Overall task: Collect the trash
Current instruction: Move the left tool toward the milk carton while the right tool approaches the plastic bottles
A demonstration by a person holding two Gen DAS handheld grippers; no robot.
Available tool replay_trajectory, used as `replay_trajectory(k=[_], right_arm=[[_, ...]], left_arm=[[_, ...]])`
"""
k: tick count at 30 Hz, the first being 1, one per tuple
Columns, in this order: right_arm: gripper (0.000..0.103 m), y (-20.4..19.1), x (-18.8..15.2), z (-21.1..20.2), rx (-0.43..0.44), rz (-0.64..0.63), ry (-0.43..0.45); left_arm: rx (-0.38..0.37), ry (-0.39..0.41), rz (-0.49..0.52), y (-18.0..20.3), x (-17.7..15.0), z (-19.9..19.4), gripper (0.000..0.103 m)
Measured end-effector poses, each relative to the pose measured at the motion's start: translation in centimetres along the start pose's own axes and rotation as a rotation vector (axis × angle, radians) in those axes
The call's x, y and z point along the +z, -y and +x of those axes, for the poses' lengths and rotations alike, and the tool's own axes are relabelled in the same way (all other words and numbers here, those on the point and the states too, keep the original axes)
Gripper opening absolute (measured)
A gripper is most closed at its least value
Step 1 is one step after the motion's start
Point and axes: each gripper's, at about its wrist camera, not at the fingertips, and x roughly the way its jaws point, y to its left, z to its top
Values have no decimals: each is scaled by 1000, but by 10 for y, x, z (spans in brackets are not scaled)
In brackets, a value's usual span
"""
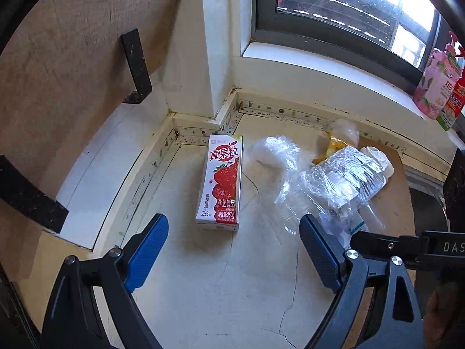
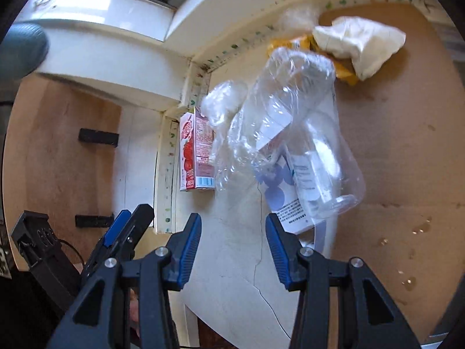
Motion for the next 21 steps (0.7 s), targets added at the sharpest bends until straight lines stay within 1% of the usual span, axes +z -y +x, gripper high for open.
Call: replay_trajectory(k=[3, 7, 16, 21], right_arm=[[46, 3, 5, 9, 20, 26, 8], [46, 6, 11, 11, 21, 69, 45], [46, 15, 17, 18, 37, 152, 111], [46, 12, 18, 23, 45, 136, 167]], left_arm=[[6, -23, -18, -5, 6, 17, 91], [-2, -45, -42, -13, 10, 36, 91], [-30, -79, -83, -20, 14, 63, 91], [-29, -105, -90, -20, 14, 82, 90]])
